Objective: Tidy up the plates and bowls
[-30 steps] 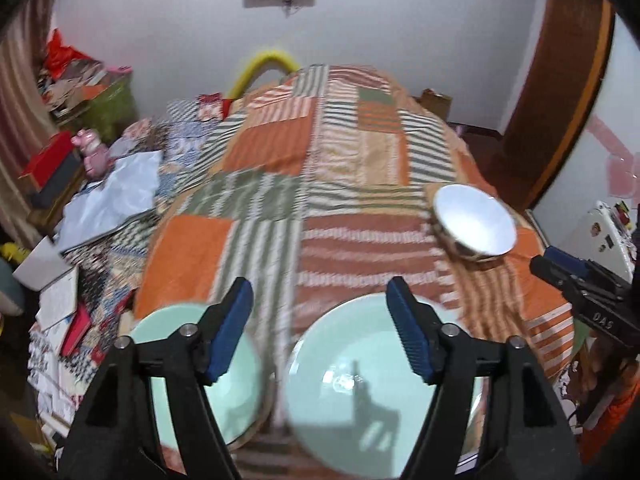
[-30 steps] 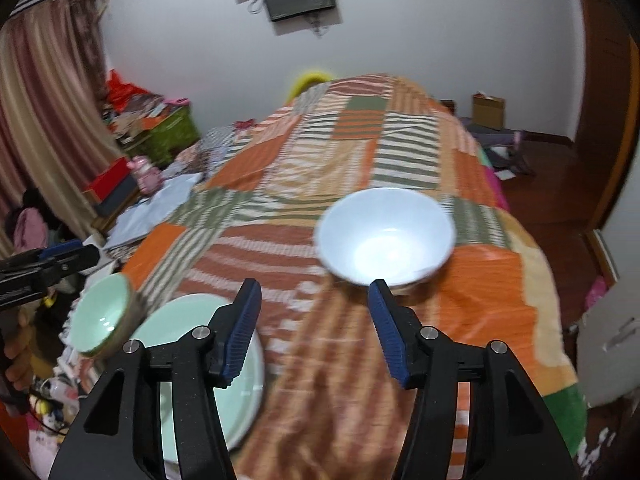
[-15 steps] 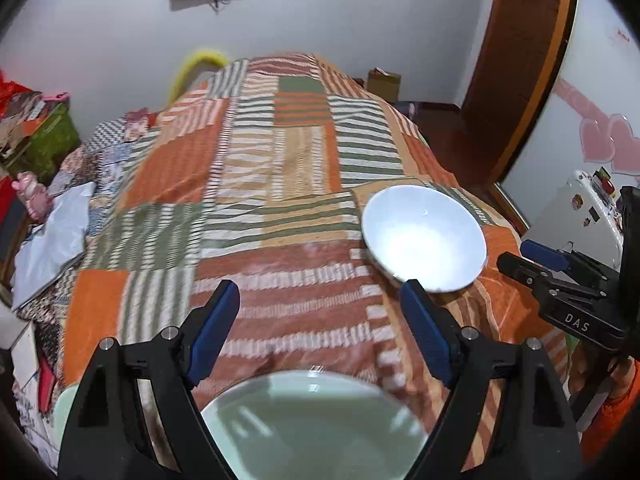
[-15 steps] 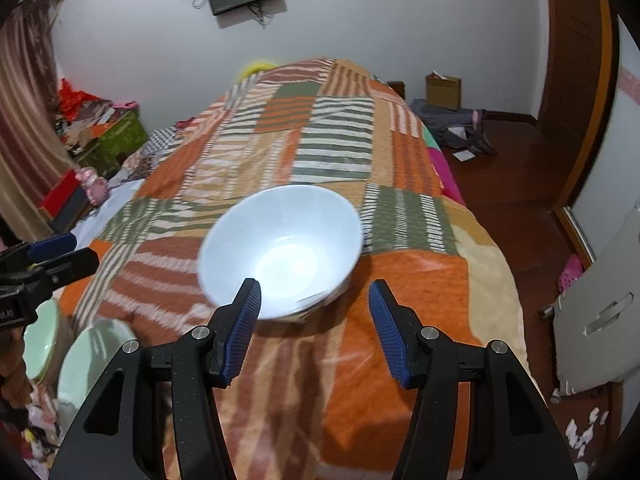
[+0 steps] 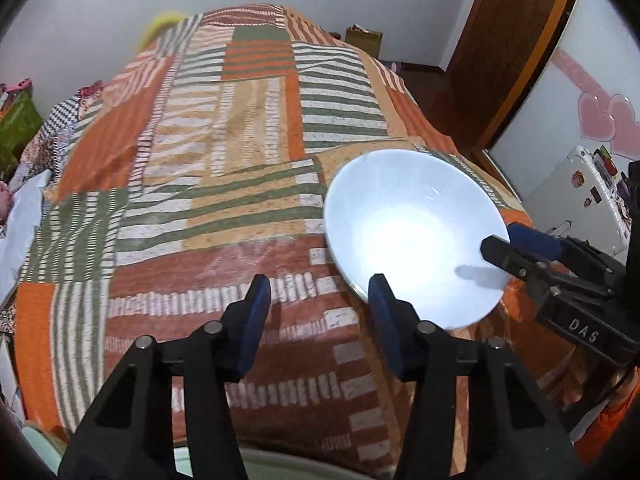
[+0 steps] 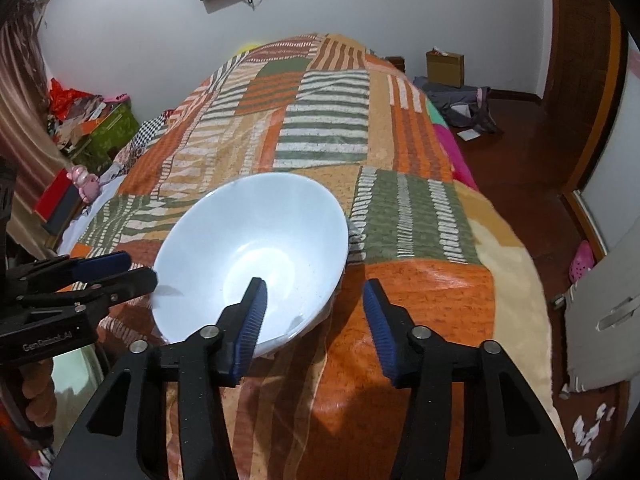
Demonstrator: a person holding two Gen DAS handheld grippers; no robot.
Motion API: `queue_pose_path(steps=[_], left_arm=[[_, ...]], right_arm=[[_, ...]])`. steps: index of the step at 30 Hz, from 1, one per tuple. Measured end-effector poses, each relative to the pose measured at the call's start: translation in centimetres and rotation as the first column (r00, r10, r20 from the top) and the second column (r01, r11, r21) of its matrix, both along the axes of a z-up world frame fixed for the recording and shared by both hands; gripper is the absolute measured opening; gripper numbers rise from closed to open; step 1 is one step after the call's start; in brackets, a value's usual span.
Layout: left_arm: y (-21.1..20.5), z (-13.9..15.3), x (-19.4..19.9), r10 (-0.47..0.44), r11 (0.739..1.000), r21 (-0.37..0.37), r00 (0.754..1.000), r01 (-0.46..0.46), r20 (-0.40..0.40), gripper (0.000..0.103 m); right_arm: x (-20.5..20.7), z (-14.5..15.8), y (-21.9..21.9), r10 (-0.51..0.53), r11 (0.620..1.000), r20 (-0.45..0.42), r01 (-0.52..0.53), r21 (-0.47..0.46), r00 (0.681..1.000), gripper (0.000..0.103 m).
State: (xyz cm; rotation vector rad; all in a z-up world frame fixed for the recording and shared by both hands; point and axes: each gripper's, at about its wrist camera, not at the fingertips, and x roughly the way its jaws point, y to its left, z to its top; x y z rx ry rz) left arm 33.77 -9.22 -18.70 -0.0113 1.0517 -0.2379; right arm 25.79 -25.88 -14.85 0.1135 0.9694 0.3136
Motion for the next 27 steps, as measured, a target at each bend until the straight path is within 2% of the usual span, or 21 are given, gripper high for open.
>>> queue_pose_path(steps=[6,14,16,20,27], left_arm=[[-1.5,-1.1,1.1,-0.037,0.999,0.001,0.999,0.037,-0.031,0.036],[-2.0,-2.8,2.6,-0.047,0.998,-0.041,0.995,0.044,-0.087,0.027],[-2.1,-3.0,2.7,-0.052,0.998,-0.046,0.994,0.048,-0.092,0.022],[-2.6,-2.9,2.6,-0.056,0.998,-0.020,0.996,0.055,-0.074,0.021],[-2.4,-1.8,1.3,-0.053,0.999,-0.014,0.997,0.053,-0.056,0.021]], right_arm=[[0.8,-0.9,-0.1,0.013,0.999,-0.039,-0.012,0.034,0.999,0.035],[1.3,-1.6,0.1,0.034,0.998,-0.077,-0.029,0.056,0.996,0.034],[1.4,-1.6,0.2,0.040,0.998,-0.077,-0.035,0.055,0.996,0.030],[1.3,-1.3,0.6,0.049,0.998,-0.069,-0.047,0.029,0.996,0.028],[0.4,-0.4,0.8,0.051,0.999,-0.055,-0.050,0.021,0.997,0.028]])
